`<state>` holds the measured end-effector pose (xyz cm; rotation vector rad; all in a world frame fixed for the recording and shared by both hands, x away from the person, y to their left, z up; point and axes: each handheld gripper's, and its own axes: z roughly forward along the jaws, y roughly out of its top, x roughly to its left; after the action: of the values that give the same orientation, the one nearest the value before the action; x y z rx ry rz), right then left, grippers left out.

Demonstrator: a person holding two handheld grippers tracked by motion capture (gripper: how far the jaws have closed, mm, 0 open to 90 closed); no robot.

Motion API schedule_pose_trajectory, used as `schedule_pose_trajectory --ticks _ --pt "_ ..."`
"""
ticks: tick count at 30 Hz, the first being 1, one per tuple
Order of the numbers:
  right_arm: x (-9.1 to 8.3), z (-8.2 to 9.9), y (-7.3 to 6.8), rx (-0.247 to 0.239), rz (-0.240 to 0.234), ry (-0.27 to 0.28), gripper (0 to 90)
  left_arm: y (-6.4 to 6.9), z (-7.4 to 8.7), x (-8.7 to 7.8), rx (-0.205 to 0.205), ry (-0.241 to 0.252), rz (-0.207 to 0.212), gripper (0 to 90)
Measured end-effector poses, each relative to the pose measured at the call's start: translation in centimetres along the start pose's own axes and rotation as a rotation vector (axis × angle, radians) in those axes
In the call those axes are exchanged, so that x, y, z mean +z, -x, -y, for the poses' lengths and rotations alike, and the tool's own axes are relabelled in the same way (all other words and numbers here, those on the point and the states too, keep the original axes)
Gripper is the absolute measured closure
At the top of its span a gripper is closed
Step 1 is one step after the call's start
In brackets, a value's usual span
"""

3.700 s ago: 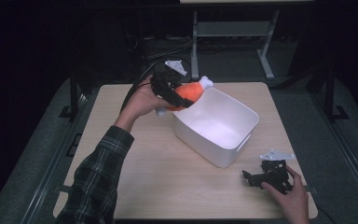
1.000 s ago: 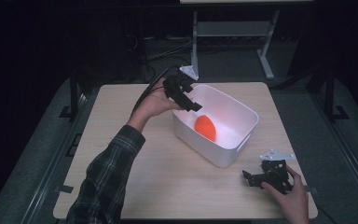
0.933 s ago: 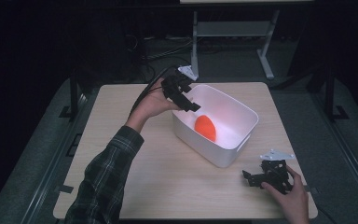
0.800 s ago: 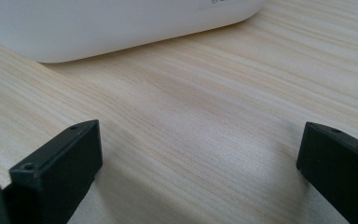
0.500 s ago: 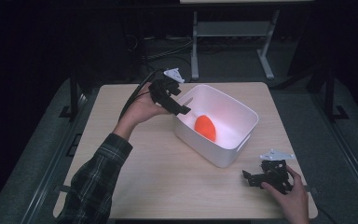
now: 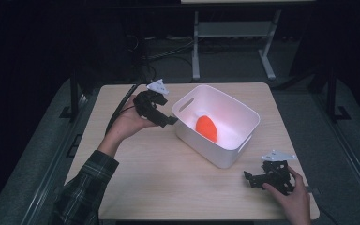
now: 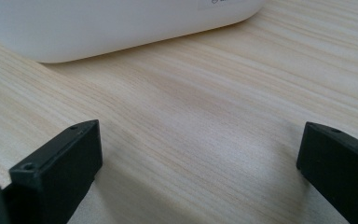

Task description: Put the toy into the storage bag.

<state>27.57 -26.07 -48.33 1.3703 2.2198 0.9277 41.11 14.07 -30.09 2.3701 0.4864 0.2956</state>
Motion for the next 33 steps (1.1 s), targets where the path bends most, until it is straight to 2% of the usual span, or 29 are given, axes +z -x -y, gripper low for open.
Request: schedule_pose_trajectory --ticks 4,7,15,29,33 --pt "0.0 0.0 0.0 0.0 0.0 0.0 0.0 0.4 1.5 -0.4 -0.012 -0.006 -0.021 14.6" --pt "0.0 0.0 0.0 0.0 0.001 0.0 0.0 0.7 2.8 -0.7 -0.038 0.009 -0.03 14.6" --pt "0.0 0.0 0.0 0.0 0.0 0.0 0.0 1.8 5.6 -1.3 -0.071 0.024 -0.072 14.2" --pt "0.0 0.0 0.0 0.001 -0.001 0.0 0.0 4.4 10.5 -1.4 -0.117 0.031 -0.089 14.0" --pt "0.0 0.0 0.0 0.0 0.001 -0.001 0.0 5.0 12.1 -1.4 -0.139 0.051 -0.098 14.0"
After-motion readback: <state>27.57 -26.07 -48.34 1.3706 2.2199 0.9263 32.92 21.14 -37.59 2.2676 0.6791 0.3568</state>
